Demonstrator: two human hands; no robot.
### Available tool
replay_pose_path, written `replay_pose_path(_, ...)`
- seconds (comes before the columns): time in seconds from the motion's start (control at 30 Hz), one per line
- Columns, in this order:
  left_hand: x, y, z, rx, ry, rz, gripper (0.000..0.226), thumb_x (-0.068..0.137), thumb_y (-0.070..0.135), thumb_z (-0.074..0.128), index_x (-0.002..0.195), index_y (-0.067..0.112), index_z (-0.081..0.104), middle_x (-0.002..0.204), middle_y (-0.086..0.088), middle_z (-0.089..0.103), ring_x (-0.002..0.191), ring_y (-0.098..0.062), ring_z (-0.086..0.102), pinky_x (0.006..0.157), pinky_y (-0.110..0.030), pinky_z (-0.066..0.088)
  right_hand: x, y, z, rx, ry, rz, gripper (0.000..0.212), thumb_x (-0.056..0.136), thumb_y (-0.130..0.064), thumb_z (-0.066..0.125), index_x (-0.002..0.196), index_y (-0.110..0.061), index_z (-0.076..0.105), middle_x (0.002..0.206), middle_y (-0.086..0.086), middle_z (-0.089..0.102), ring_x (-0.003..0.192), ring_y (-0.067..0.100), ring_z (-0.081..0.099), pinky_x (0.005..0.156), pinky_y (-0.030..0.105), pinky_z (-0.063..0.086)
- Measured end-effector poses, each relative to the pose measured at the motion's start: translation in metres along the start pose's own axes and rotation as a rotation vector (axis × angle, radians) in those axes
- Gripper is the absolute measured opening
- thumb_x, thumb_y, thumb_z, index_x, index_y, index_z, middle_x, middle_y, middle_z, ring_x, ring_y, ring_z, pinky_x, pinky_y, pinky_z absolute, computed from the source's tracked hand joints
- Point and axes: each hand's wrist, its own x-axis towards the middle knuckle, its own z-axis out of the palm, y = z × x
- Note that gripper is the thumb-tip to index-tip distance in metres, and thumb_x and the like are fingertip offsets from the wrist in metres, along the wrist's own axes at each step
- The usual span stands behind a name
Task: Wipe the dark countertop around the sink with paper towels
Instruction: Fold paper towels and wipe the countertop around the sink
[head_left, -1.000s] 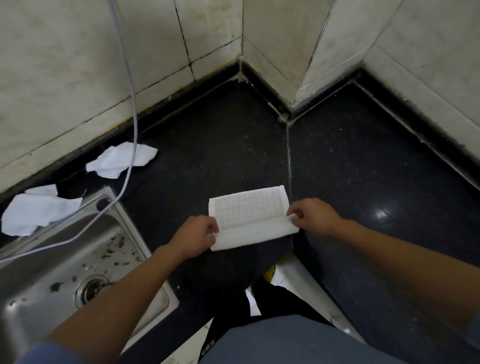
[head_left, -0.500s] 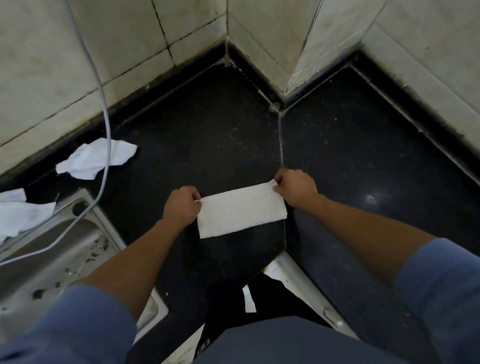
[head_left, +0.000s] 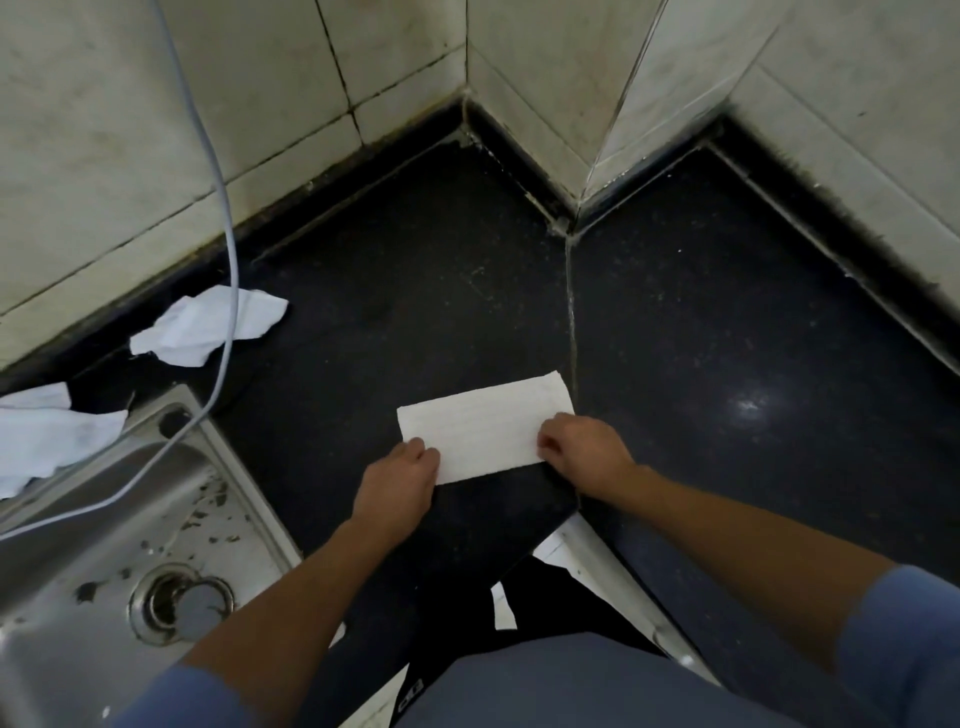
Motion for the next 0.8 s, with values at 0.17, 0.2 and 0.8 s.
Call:
replay_pose_path(0.17, -0.017, -0.024, 0.006, 0.109, 0.095, 0.070, 0.021, 0.066, 0.010, 0.079, 0.079, 0.011, 0.063, 0.079, -0.006, 0.056, 0.070, -0.024, 0.055, 0.054, -0.032, 0.047, -0.015, 0.035, -0.017, -0.031, -0.016, 0.162, 0.015, 0.090, -0.028, 0.058, 0.095, -0.019, 0.069, 0.102, 0.001, 0.067, 0.092, 0.021, 0.062, 0.078, 0.032, 0.048)
replay_pose_path(0.2, -0.018, -0.026, 0.005, 0.116, 0.105, 0.063, 0.019, 0.068, 0.011, 0.078, 0.081, 0.011, 0.064, 0.083, -0.007, 0.058, 0.073, -0.025, 0.056, 0.058, -0.033, 0.048, -0.015, 0.035, -0.020, -0.030, -0.001, 0.194, 0.014, 0.089, -0.028, 0.059, 0.094, -0.019, 0.069, 0.101, 0.001, 0.068, 0.090, 0.021, 0.063, 0.075, 0.031, 0.048)
replay_pose_path(0.8, -0.020, -0.040, -0.019, -0.019, 0.071, -0.140, 0.037, 0.081, 0.025, 0.070, 0.115, 0.012, 0.062, 0.129, -0.011, 0.053, 0.117, -0.029, 0.050, 0.092, -0.042, 0.045, 0.028, -0.040, -0.064, 0.785, 0.094, 0.507, 0.028, 0.077, -0.014, 0.072, 0.059, -0.013, 0.051, 0.066, 0.002, 0.055, 0.062, 0.016, 0.053, 0.054, 0.028, 0.043)
